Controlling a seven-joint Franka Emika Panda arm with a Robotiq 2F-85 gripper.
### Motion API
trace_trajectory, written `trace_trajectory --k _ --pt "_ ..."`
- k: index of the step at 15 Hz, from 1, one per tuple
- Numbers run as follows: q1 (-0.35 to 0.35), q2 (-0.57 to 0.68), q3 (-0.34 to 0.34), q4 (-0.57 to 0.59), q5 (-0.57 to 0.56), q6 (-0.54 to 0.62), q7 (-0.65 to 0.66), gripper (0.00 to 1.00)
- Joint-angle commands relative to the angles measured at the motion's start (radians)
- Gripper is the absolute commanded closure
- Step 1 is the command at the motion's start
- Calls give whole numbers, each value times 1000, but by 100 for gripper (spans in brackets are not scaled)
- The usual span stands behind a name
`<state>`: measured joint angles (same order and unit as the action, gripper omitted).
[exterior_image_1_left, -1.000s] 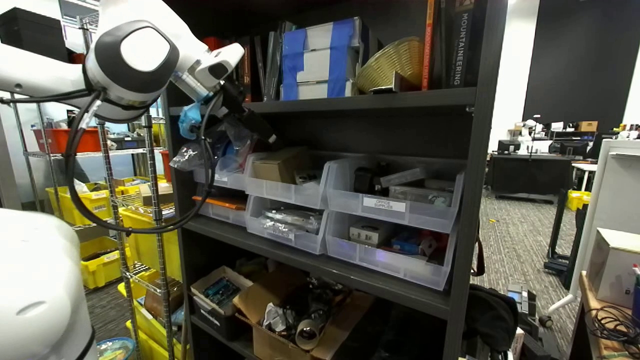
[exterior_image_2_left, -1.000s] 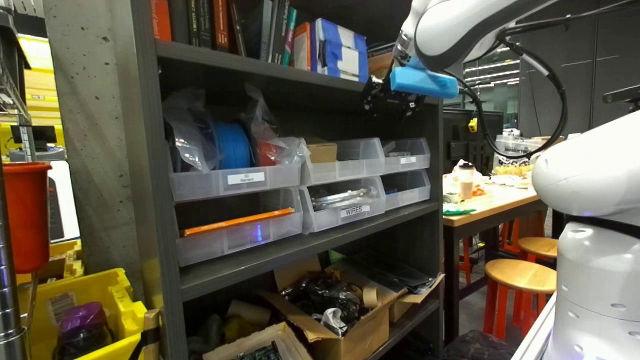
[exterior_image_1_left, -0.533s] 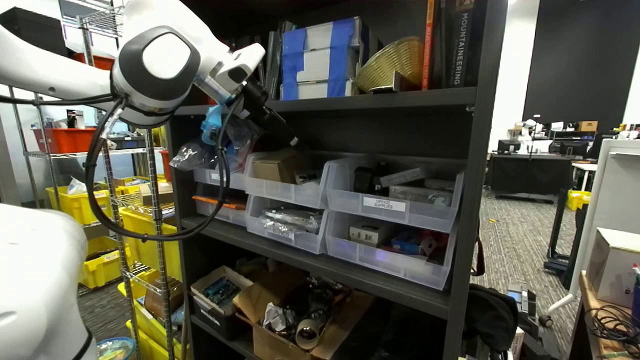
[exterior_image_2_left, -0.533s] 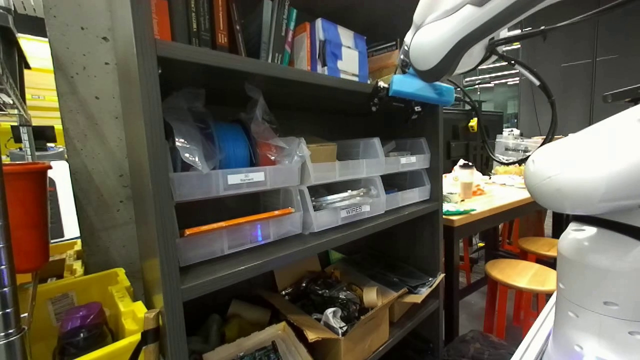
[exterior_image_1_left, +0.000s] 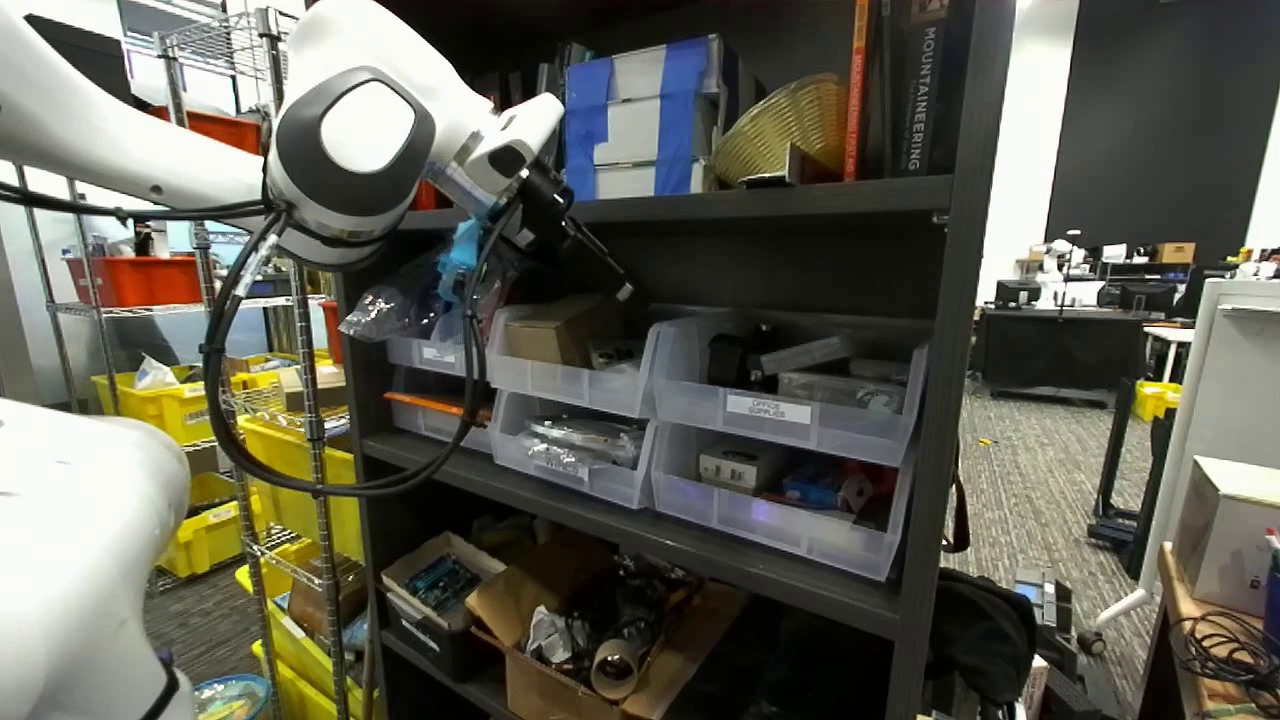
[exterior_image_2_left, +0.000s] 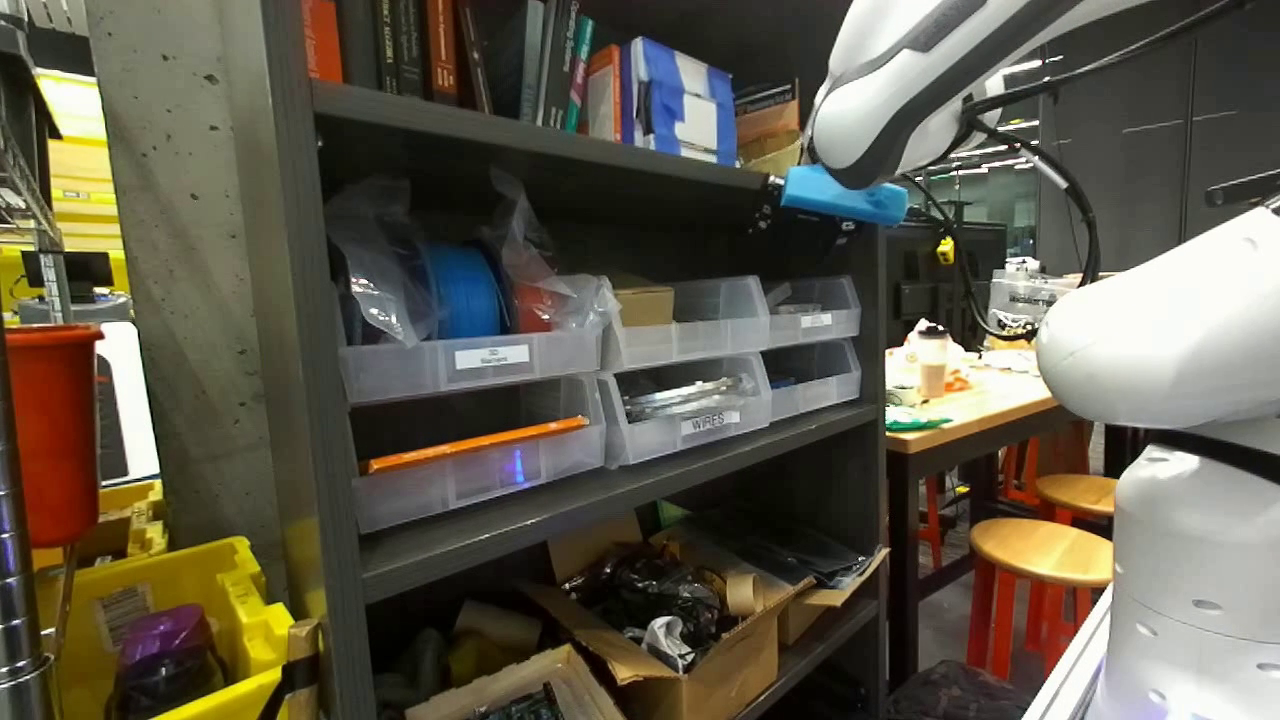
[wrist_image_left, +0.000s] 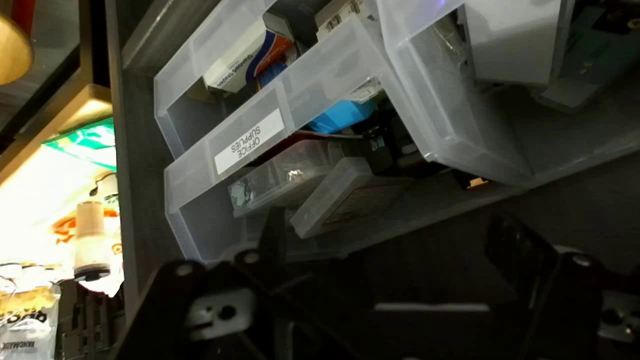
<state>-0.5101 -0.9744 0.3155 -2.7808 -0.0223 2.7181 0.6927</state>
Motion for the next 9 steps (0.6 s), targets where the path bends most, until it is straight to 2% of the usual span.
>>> trace_trajectory --k 1,9 --pt "-60 8 19 2 -44 39 19 0" --pt "-176 27 61 1 -61 48 27 0"
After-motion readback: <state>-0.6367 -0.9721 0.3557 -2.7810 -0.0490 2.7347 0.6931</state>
